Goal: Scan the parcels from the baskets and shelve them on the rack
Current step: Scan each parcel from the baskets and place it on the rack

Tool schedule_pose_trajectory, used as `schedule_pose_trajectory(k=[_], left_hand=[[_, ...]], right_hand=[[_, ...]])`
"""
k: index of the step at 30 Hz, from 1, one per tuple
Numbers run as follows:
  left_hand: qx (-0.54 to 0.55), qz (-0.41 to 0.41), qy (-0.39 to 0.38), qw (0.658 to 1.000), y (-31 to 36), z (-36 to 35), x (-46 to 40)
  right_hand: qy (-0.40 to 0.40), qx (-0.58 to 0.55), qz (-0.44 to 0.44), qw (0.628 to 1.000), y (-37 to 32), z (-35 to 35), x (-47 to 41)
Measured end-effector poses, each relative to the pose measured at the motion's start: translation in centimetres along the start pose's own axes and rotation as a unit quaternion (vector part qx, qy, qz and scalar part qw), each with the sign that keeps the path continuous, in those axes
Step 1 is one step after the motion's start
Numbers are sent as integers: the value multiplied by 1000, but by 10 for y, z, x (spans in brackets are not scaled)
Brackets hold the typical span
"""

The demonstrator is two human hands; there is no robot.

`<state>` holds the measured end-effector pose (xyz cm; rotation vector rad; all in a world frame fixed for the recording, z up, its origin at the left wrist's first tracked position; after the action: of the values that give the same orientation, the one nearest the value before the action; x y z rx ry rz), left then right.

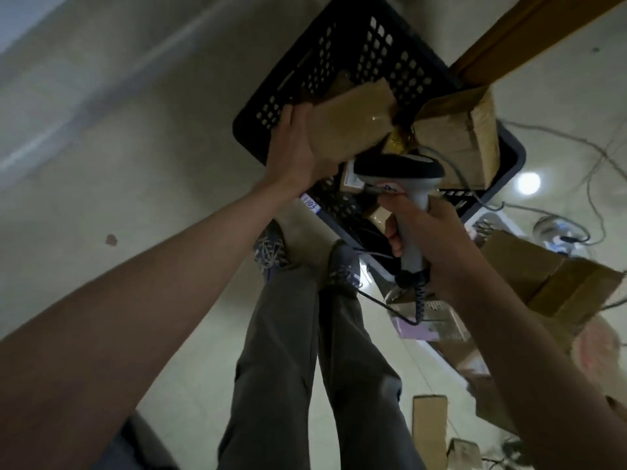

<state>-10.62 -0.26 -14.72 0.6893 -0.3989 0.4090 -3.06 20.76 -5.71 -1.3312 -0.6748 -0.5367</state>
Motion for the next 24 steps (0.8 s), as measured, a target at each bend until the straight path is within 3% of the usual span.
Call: schedule_pose_trajectory(k=[8,15,18,24], left_hand=[[123,120,64,983,-9,153,132],[185,117,161,962,9,297,266],[145,82,213,963,24,355,326],[-39,-22,321,946,61,448,430]], right_hand=[[-62,56,89,993,-116,-20,85],[-170,75,176,967,-218,-56,208],[-210,85,212,951,-259,-71,261],[-287,103,297,905,-338,-96,362]])
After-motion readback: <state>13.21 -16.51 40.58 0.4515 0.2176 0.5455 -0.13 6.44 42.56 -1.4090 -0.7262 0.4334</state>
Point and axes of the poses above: each hand's wrist, its own x-axis away from the middle knuckle, its own z-axis out of the back of the hand, y = z × x, the point moved 6 cm from there along -x, towards the middle knuckle, and after that the axes turned 8 degrees about z, right-handed, at the moved point
